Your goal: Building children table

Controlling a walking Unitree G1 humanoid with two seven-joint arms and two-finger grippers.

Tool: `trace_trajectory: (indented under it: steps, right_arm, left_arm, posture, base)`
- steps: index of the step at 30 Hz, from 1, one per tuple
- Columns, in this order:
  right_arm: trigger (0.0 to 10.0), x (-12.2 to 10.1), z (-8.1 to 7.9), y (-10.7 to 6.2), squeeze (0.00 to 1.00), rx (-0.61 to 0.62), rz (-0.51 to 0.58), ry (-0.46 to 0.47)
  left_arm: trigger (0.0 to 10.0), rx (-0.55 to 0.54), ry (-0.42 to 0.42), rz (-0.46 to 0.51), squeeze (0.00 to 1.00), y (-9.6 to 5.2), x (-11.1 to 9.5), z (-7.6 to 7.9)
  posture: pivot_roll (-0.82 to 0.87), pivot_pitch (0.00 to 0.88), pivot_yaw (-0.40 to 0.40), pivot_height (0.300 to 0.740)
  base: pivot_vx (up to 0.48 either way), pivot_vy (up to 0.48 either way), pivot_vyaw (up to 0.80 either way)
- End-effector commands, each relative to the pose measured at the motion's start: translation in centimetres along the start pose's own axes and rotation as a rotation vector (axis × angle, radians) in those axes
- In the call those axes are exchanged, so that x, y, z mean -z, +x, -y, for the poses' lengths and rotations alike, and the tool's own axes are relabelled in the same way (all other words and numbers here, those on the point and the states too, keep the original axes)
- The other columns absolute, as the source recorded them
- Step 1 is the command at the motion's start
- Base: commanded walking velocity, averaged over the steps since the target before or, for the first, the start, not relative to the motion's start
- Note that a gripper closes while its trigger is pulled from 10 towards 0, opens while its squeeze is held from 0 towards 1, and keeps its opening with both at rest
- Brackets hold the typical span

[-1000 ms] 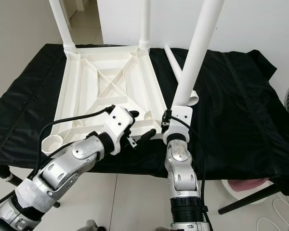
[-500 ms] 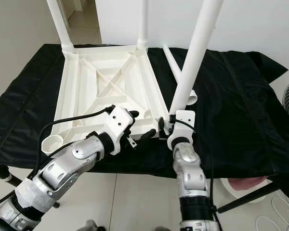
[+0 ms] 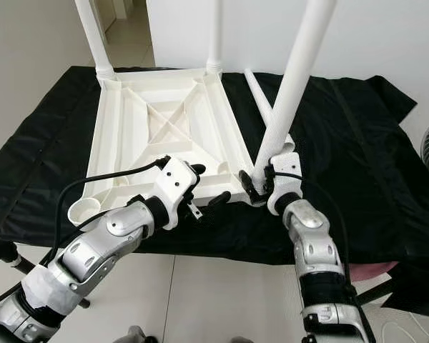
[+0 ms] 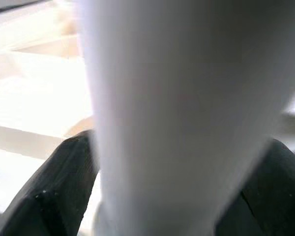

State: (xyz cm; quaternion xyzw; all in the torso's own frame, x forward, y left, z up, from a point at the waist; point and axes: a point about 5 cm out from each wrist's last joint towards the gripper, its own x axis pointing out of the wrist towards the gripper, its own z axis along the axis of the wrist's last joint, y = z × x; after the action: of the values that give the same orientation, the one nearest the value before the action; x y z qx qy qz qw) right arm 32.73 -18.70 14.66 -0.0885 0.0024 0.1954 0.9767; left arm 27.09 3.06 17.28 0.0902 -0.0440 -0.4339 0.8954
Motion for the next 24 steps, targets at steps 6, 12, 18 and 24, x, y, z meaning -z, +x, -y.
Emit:
trace_trajectory:
  steps: [6,12,18,24]
  right_arm:
    - [10.0,0.0,0.0,0.7,0.00,-0.124,0.013,-0.031]
    - [10.0,-0.2,0.0,1.5,0.00,-0.214,0.004,-0.061]
    - [0.0,0.2,0.0,1.7,0.00,-0.274,-0.007,-0.049]
    - [0.0,0.7,-0.4,1.3,0.00,-0.315,0.003,-0.012]
  left_arm:
    - [10.0,0.193,0.017,-0.011,0.00,0.1,0.2,0.7]
    - [10.0,0.190,0.024,-0.011,0.00,0.1,0.0,0.5]
    - [10.0,0.179,0.035,-0.011,0.00,0.1,-0.1,0.0]
    - [10.0,0.176,0.030,-0.012,0.00,0.0,-0.1,0.2]
  posture:
    - [-0.12,0.006,0.031,0.740]
    - [-0.11,0.011,0.033,0.740]
    - [-0.10,0.020,0.034,0.740]
    - [-0.11,0.035,0.032,0.740]
  base:
    - [0.000,0.000,0.00]
    - [0.000,0.000,0.00]
    - [0.000,0.000,0.00]
    - [0.000,0.000,0.00]
